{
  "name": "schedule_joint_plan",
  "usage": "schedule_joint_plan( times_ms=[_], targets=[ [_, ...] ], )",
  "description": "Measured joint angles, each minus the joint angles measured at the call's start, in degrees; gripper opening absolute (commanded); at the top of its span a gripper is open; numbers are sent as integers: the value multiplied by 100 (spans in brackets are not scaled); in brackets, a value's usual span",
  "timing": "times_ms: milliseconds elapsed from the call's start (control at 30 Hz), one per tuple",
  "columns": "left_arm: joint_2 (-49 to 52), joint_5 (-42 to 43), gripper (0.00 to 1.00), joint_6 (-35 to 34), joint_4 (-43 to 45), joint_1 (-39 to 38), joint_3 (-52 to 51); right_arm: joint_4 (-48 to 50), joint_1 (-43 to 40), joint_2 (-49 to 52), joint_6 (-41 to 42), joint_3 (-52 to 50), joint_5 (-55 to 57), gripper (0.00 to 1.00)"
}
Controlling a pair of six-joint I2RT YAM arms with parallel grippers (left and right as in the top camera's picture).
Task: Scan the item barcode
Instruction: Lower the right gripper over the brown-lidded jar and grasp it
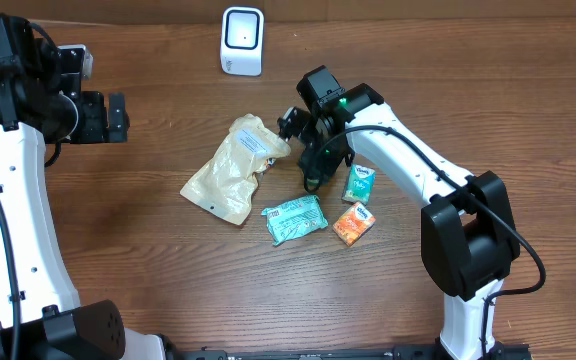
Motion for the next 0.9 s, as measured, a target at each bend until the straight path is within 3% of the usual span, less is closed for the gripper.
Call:
schedule_joint_plan(
  times_ms=[233, 400, 533, 667, 800, 900],
  targets=[
    [0, 0, 100, 2, 0, 0, 0, -260, 11, 2, -1563, 0, -671, 60],
    [0, 0, 100, 2, 0, 0, 0, -310, 31, 2, -1945, 0, -894, 66],
    [0, 0, 100, 2, 0, 0, 0, -308, 31, 2, -2033, 0, -962, 79],
    [0, -2, 100, 0, 2, 0, 0, -315, 31, 2, -1827, 0, -1019, 100],
    [0, -2, 100, 0, 2, 0, 0, -315, 31, 2, -1202, 2, -1054, 100],
    [0, -2, 100, 0, 0, 0, 0, -337, 31, 2, -87, 125, -1067, 100]
  ],
)
